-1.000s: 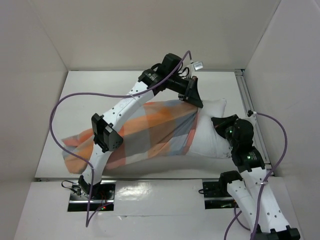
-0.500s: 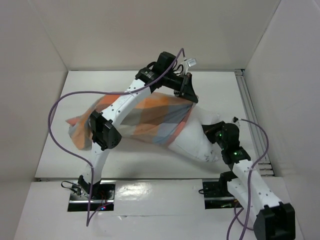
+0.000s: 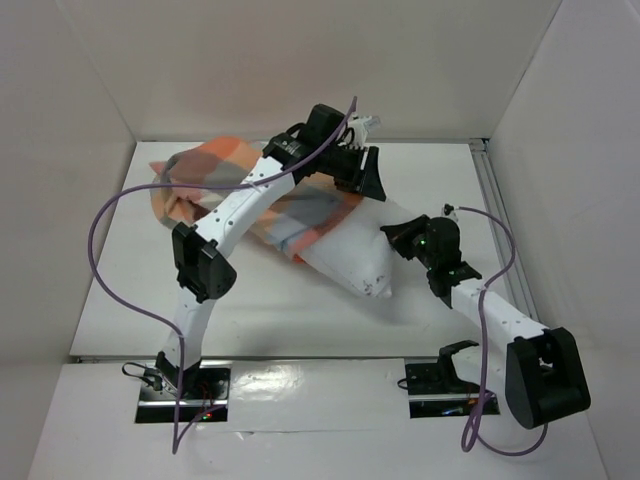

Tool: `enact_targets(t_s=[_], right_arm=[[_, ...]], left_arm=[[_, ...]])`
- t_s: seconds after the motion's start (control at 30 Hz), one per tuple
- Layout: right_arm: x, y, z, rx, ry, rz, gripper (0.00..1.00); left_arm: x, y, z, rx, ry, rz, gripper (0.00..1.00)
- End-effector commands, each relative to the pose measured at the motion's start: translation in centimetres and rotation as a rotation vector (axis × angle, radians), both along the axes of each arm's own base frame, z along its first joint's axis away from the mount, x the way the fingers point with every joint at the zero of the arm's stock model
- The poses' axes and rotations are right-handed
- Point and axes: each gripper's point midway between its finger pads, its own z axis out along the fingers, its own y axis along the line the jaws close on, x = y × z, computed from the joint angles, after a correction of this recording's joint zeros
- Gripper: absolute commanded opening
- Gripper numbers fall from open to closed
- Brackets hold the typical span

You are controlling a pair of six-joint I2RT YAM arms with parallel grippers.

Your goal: Put the pillow into the pillowcase

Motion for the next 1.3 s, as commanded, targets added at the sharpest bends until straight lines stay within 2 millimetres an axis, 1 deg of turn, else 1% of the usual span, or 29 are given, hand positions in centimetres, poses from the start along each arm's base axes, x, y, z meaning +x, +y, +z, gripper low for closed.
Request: enact_targets(t_s=[0.0, 0.03, 0.07, 0.1, 0.13, 0.17, 0.2, 0.23, 0.27, 0.3, 0.33, 0.37, 0.4, 0.43, 0.47, 0.5, 0.53, 0.57, 0.6, 0.63, 0.67, 0.7, 0.73, 0.8, 0.87, 0.9, 1.03, 1.17, 1.27], right_arm=[[1.0, 0.9, 3.5, -0.017, -0.119, 0.081, 0.00], [1.3, 0.5, 3.3, -0.028, -0.109, 0.079, 0.00], [1.0, 0.7, 3.1, -0.025, -0.097, 0.093, 0.00], [1.3, 0.5, 3.4, -0.029, -0.104, 0.096, 0.00], [1.3, 0.5, 2.9, -0.033, -0.086, 0.096, 0.00], [1.2, 0.7, 2.9, -0.029, -0.086, 0.106, 0.00], [1.3, 0.7, 3.2, -0.027, -0.099, 0.106, 0.00], [1.5, 0.9, 3.3, -0.024, -0.099, 0.115, 0.00], [1.5, 0.9, 3.4, -0.015, -0.096, 0.112, 0.00], [1.4, 1.1, 3.1, -0.014, -0.087, 0.120, 0.00], [1.7, 1.1, 3.3, -0.013, -0.090, 0.120, 0.00], [2.0, 0.9, 3.7, -0.012, -0.099, 0.111, 0.00], [2.1, 0.9, 3.4, -0.014, -0.090, 0.111, 0.00], [2.1, 0.9, 3.6, -0.023, -0.092, 0.115, 0.00], [2.2, 1.0, 3.5, -0.022, -0.081, 0.124, 0.00], [2.2, 1.0, 3.5, -0.030, -0.084, 0.127, 0.00], [2.3, 1.2, 4.0, -0.024, -0.095, 0.136, 0.00], [2.4, 1.2, 4.3, -0.034, -0.093, 0.140, 0.02], [2.7, 0.9, 4.2, -0.055, -0.090, 0.139, 0.10], [2.6, 1.0, 4.4, -0.061, -0.091, 0.152, 0.21], [2.7, 1.0, 4.6, -0.069, -0.095, 0.156, 0.50], [2.8, 1.0, 5.0, -0.077, -0.099, 0.159, 0.63], [2.8, 1.1, 5.2, -0.090, -0.106, 0.173, 0.72], [2.7, 1.0, 5.2, -0.109, -0.096, 0.181, 0.86], [2.7, 1.0, 5.2, -0.131, -0.094, 0.191, 0.89], [2.7, 1.0, 5.9, -0.130, -0.104, 0.190, 0.91], [2.6, 0.5, 5.7, -0.168, -0.098, 0.184, 0.94], [2.5, 0.5, 6.3, -0.167, -0.107, 0.183, 0.94], [2.4, 0.1, 6.4, -0.176, -0.109, 0.177, 0.94]], left_arm=[[-0.8, 2.2, 2.1, 0.083, -0.117, 0.075, 0.63], [-0.9, 3.4, 2.4, 0.153, -0.172, 0.135, 0.76], [0.2, 4.1, 1.6, 0.203, -0.199, 0.183, 0.76], [-0.9, 5.1, 1.8, 0.274, -0.227, 0.223, 0.78], [0.7, 7.5, 1.5, 0.404, -0.313, 0.371, 0.78], [0.4, 8.4, 1.4, 0.466, -0.351, 0.408, 0.78], [-0.6, 8.7, 1.2, 0.513, -0.380, 0.425, 0.74], [-1.5, 10.3, 0.8, 0.568, -0.398, 0.456, 0.60], [-1.6, 11.8, 0.6, 0.622, -0.421, 0.522, 0.53], [-2.6, 11.9, 0.6, 0.622, -0.425, 0.545, 0.47], [-3.7, 12.8, -1.7, 0.682, -0.406, 0.540, 0.43], [-4.8, 13.8, -1.1, 0.672, -0.412, 0.567, 0.40], [-5.6, 13.8, -1.7, 0.656, -0.379, 0.598, 0.40], [-6.9, 13.5, -2.6, 0.651, -0.365, 0.586, 0.38], [-8.3, 14.4, -6.1, 0.715, -0.329, 0.562, 0.38], [-9.1, 14.4, -6.4, 0.671, -0.310, 0.606, 0.41], [-10.2, 14.6, -7.8, 0.694, -0.292, 0.603, 0.46], [-11.0, 15.6, -11.0, 0.755, -0.253, 0.606, 0.56], [-11.9, 15.9, -12.0, 0.760, -0.236, 0.609, 0.67], [-11.8, 15.6, -12.7, 0.725, -0.229, 0.630, 0.80], [-12.6, 16.4, -15.2, 0.767, -0.205, 0.617, 0.83], [-12.7, 16.6, -15.8, 0.758, -0.199, 0.627, 0.87], [-12.5, 15.7, -16.0, 0.703, -0.213, 0.633, 0.90], [-12.9, 16.3, -18.5, 0.713, -0.218, 0.624, 0.90], [-12.7, 15.8, -19.5, 0.666, -0.238, 0.612, 0.90], [-12.6, 15.6, -19.5, 0.644, -0.248, 0.602, 0.90], [-11.6, 14.8, -20.1, 0.571, -0.312, 0.587, 0.88], [-10.1, 14.8, -20.7, 0.554, -0.353, 0.612, 0.80], [-8.8, 15.8, -21.6, 0.592, -0.365, 0.667, 0.71]])
